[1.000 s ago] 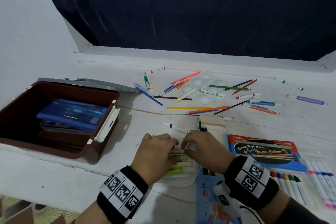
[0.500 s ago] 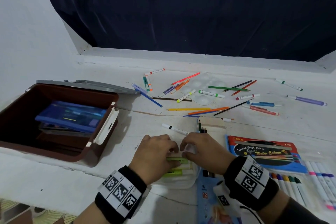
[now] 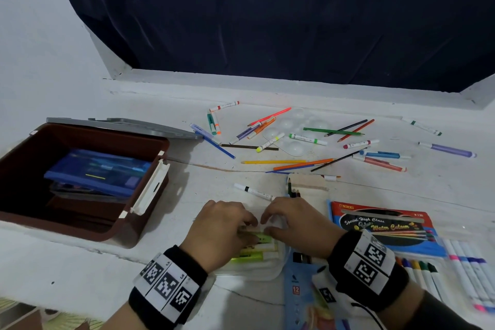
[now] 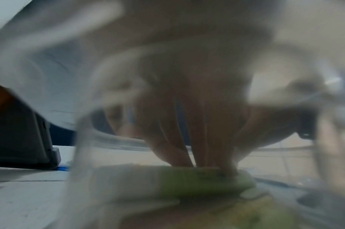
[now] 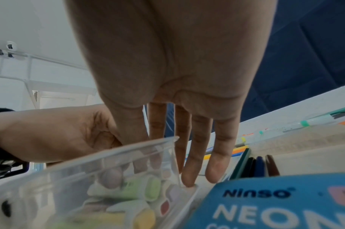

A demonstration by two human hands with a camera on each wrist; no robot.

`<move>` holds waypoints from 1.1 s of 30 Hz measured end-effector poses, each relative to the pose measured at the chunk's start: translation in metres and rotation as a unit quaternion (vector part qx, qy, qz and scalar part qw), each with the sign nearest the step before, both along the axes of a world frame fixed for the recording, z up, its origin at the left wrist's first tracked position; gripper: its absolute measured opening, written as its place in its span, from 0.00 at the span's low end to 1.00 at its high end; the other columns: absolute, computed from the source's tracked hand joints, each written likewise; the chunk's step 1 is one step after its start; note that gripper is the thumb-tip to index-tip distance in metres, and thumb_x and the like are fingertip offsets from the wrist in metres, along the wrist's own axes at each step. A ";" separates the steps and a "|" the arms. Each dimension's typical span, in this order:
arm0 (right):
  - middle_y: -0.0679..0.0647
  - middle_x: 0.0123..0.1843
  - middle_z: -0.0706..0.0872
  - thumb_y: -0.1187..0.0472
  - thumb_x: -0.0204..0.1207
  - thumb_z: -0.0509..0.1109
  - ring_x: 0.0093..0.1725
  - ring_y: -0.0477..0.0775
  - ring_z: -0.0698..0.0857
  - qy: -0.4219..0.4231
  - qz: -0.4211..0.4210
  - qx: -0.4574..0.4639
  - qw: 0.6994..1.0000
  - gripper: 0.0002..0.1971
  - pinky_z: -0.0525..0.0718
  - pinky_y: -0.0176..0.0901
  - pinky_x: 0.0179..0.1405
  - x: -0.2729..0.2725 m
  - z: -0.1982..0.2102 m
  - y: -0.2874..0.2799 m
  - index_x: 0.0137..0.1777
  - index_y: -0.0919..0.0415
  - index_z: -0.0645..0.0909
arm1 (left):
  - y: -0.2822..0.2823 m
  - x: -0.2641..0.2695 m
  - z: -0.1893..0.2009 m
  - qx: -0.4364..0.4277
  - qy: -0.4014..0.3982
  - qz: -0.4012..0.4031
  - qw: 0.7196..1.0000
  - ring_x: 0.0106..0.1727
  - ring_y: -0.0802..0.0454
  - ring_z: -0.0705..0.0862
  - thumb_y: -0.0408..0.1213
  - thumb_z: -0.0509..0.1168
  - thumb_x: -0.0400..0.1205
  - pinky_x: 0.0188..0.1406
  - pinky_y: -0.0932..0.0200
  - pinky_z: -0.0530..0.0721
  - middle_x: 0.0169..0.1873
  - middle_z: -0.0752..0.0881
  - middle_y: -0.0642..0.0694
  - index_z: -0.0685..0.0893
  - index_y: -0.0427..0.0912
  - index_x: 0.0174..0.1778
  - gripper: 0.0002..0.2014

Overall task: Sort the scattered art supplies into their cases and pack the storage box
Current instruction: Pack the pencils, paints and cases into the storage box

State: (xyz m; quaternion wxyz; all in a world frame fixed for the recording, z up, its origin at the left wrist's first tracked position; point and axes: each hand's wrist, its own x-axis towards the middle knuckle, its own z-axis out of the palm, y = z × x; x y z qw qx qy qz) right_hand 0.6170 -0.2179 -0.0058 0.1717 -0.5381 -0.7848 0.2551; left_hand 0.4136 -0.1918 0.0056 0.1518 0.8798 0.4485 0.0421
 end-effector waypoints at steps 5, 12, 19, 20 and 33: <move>0.47 0.55 0.84 0.53 0.79 0.72 0.55 0.44 0.81 0.011 -0.003 0.000 1.000 0.11 0.79 0.43 0.60 0.006 0.011 -0.001 0.58 0.53 0.86 | 0.003 0.001 0.006 -0.004 -0.044 0.004 0.999 0.43 0.61 0.82 0.54 0.72 0.78 0.47 0.62 0.79 0.49 0.87 0.59 0.89 0.59 0.55 0.12; 0.42 0.51 0.83 0.50 0.81 0.71 0.51 0.38 0.81 0.045 -0.028 0.016 0.998 0.07 0.80 0.35 0.51 0.021 0.027 -0.001 0.55 0.48 0.85 | 0.008 0.009 0.036 0.033 -0.113 -0.012 0.993 0.32 0.58 0.79 0.58 0.68 0.79 0.33 0.55 0.81 0.26 0.78 0.57 0.81 0.59 0.45 0.08; 0.43 0.54 0.85 0.53 0.78 0.75 0.54 0.37 0.84 0.027 -0.017 -0.053 0.998 0.10 0.83 0.35 0.52 0.038 0.028 0.011 0.58 0.50 0.86 | 0.007 0.001 0.062 -0.018 -0.123 -0.043 0.991 0.41 0.61 0.84 0.55 0.66 0.83 0.44 0.57 0.83 0.37 0.84 0.61 0.80 0.63 0.55 0.07; 0.42 0.54 0.84 0.53 0.77 0.75 0.55 0.37 0.84 0.017 -0.009 -0.063 0.998 0.10 0.83 0.36 0.53 0.038 0.027 0.012 0.58 0.49 0.85 | 0.006 0.000 0.062 -0.020 -0.128 -0.043 0.991 0.41 0.61 0.84 0.54 0.66 0.84 0.44 0.57 0.83 0.38 0.84 0.61 0.80 0.63 0.55 0.06; 0.48 0.59 0.87 0.56 0.80 0.73 0.48 0.46 0.87 0.040 0.009 -0.102 0.994 0.14 0.84 0.35 0.48 0.020 0.016 0.017 0.64 0.52 0.82 | 0.016 -0.046 0.009 -0.020 -0.018 0.039 0.999 0.59 0.59 0.85 0.59 0.50 0.79 0.57 0.46 0.82 0.57 0.85 0.64 0.70 0.69 0.66 0.19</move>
